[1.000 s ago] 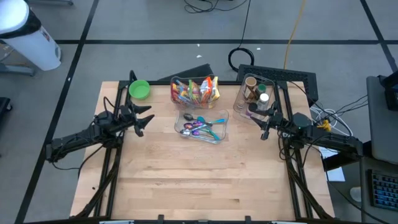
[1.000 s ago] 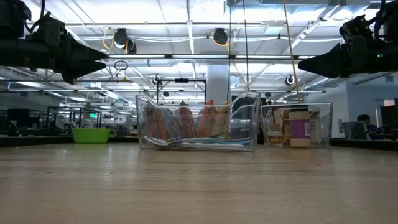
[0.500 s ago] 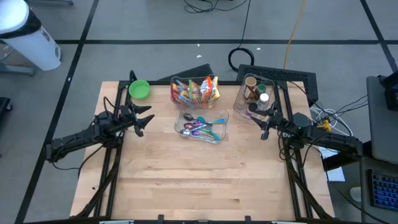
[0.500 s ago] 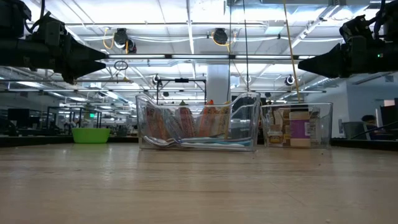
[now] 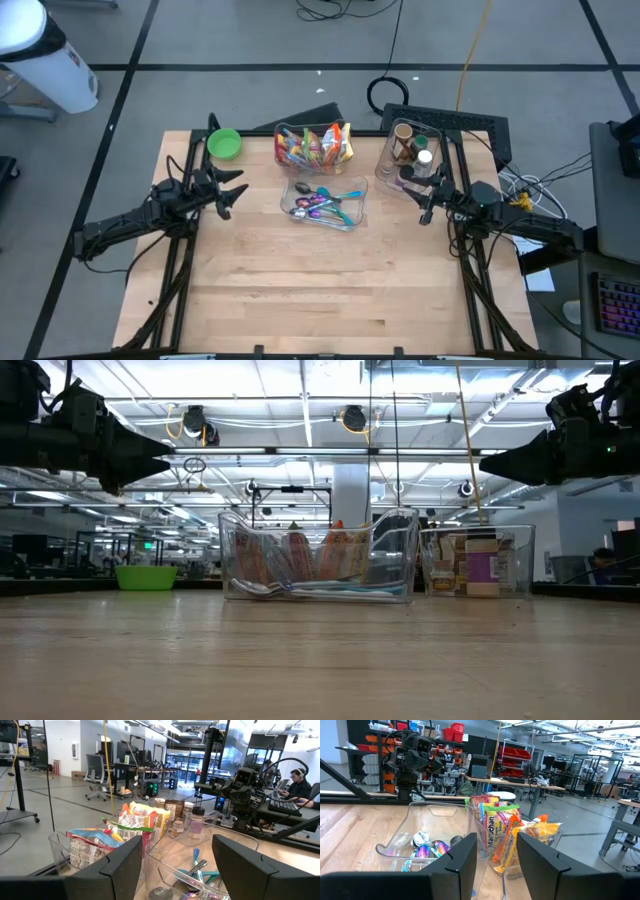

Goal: Pick & Place Food Item
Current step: Return to Home Position

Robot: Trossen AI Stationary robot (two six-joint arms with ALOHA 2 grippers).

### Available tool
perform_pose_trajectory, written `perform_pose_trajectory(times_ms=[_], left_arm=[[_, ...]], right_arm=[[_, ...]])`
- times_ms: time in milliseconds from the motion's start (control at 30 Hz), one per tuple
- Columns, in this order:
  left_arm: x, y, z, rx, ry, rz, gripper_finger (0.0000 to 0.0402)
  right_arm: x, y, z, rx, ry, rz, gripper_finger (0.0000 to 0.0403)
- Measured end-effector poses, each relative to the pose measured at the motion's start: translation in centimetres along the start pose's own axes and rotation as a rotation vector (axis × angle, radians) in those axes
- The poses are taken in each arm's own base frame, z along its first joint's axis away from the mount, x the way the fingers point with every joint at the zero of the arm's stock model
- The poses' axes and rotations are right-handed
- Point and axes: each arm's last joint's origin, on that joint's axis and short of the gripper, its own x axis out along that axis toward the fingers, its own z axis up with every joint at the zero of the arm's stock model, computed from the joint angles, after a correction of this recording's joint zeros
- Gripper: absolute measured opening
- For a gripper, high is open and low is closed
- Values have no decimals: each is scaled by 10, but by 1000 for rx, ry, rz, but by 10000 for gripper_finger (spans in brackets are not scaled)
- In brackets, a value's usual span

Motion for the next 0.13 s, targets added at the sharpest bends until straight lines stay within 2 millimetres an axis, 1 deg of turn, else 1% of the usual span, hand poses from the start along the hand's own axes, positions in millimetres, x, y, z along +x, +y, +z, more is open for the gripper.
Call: perform_pose_trajectory(times_ms=[133], left_arm=[[0, 0, 0, 0, 0, 0, 248]], right_arm=[[0, 0, 0, 0, 0, 0, 130]])
